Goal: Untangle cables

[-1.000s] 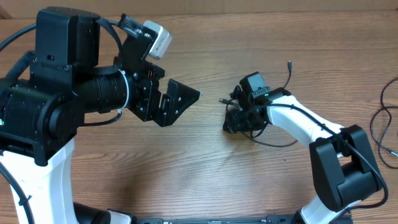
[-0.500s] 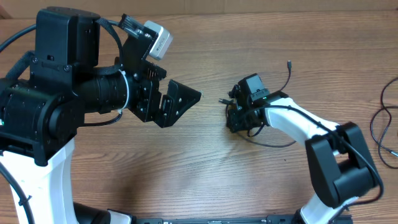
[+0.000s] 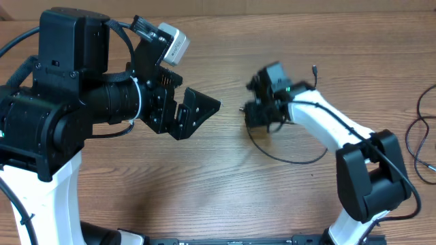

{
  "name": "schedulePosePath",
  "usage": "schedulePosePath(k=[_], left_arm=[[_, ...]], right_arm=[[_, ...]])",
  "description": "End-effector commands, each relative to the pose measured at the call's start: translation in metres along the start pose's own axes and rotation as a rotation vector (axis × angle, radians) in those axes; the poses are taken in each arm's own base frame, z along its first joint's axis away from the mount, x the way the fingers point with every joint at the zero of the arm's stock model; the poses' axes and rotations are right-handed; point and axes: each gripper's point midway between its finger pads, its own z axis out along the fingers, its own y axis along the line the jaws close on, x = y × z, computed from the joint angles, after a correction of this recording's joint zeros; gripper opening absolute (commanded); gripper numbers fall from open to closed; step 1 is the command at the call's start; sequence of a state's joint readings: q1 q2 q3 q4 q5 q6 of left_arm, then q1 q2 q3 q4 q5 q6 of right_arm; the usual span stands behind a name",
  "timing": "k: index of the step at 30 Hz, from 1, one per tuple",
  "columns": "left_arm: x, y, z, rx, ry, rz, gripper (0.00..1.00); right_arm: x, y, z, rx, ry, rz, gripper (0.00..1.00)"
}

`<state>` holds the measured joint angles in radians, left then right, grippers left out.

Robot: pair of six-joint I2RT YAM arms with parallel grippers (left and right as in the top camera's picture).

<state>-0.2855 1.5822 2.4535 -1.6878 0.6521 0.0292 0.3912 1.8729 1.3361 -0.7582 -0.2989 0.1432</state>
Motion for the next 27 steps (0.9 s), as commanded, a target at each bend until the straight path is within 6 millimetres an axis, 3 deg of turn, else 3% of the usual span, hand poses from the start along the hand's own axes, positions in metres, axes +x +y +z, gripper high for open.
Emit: schedulePosePath(k=[1,2,3,4,5,6,11,15,19,23,27], left_arm=[[0.001,-0.005,-0.005,0.008,-0.011,0.027,0.99],[0.001,-0.005,-0.005,0.009,-0.011,0.027,0.99],[0.001,-0.005,-0.005,0.009,-0.011,0.027,0.99],[0.001,-0.005,-0.005,0.009,-0.011,0.027,0.99],[0.001,-0.005,-0.005,0.009,-0.011,0.027,0.99],[0.001,-0.005,-0.005,0.009,-0.011,0.027,0.99],[0.001,-0.007,-0.005,0.02,-0.012,0.026,0.99],[0.001,-0.007,-0.005,0.02,-0.012,0.026,1.0],[0.001,-0.008,-0.005,0.025,-0.012,0.026,0.99],[0.001,-0.008,-0.005,0.028,-0.012,0.026,0.99],[0.001,-0.008,-0.005,0.028,-0.012,0.026,1.0]], right_arm=[[-0.043,0.019,-0.044,-0.016,-0.125,-0.051,0.04],[-0.048,0.023,-0.051,-0.017,-0.137,-0.055,0.04],[-0.05,0.024,-0.054,-0.016,-0.141,-0.056,0.21],[-0.05,0.024,-0.055,-0.015,-0.137,-0.055,0.69],[-0.048,0.023,-0.055,-0.012,-0.129,-0.055,0.93],[-0.044,0.021,-0.054,0.001,-0.114,-0.051,0.96],[-0.016,-0.005,-0.037,0.125,0.0,-0.043,0.95],[0.008,-0.023,-0.02,0.236,0.076,-0.001,0.86],[0.023,-0.027,-0.003,0.282,0.136,0.038,0.78],[0.035,-0.026,0.019,0.307,0.186,0.083,0.79],[0.044,-0.032,0.039,0.325,0.224,0.135,0.61]])
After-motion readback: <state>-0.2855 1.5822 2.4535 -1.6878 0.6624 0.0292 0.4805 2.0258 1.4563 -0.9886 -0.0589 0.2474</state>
